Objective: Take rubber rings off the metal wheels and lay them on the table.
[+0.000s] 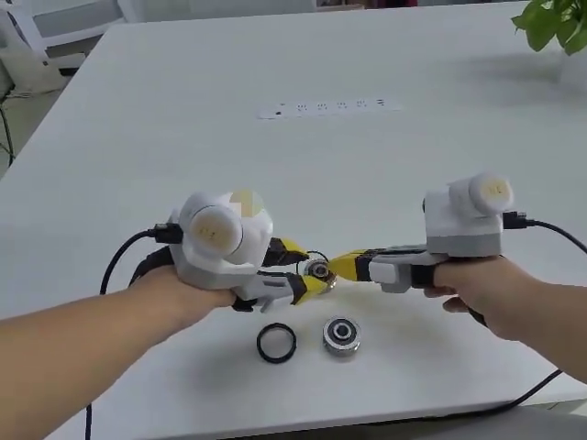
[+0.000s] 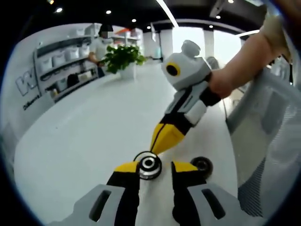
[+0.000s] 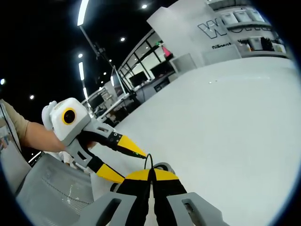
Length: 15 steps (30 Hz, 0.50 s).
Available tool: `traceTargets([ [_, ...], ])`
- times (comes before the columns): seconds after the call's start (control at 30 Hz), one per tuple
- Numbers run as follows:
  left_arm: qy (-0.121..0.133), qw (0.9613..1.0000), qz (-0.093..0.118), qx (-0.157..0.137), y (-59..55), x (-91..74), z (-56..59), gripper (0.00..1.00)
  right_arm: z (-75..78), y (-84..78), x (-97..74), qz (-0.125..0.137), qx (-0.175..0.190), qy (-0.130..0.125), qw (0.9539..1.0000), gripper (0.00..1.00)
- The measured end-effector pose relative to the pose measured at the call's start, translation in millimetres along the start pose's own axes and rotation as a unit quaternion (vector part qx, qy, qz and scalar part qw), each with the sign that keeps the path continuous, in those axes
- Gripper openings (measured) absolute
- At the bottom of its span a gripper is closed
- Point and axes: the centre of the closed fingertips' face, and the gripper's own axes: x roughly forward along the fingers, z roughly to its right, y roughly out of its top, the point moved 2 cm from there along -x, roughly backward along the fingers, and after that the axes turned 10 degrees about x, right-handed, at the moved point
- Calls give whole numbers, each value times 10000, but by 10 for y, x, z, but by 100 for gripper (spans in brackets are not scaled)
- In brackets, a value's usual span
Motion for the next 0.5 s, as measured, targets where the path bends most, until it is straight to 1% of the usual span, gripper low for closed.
traceTargets([
  [0.23, 12, 9999, 133, -21, 55, -109, 20, 33, -102, 31, -29, 24, -22, 99, 9999, 0],
  [0.33, 38, 9998, 215, -22, 90, -181, 20, 34, -128, 33, -32, 13, -41, 127, 9999, 0],
  [0.5, 69, 9994, 319, -62, 117, -284, 28, 38, -178, 48, -35, 17, -60, 170, 9998, 0],
])
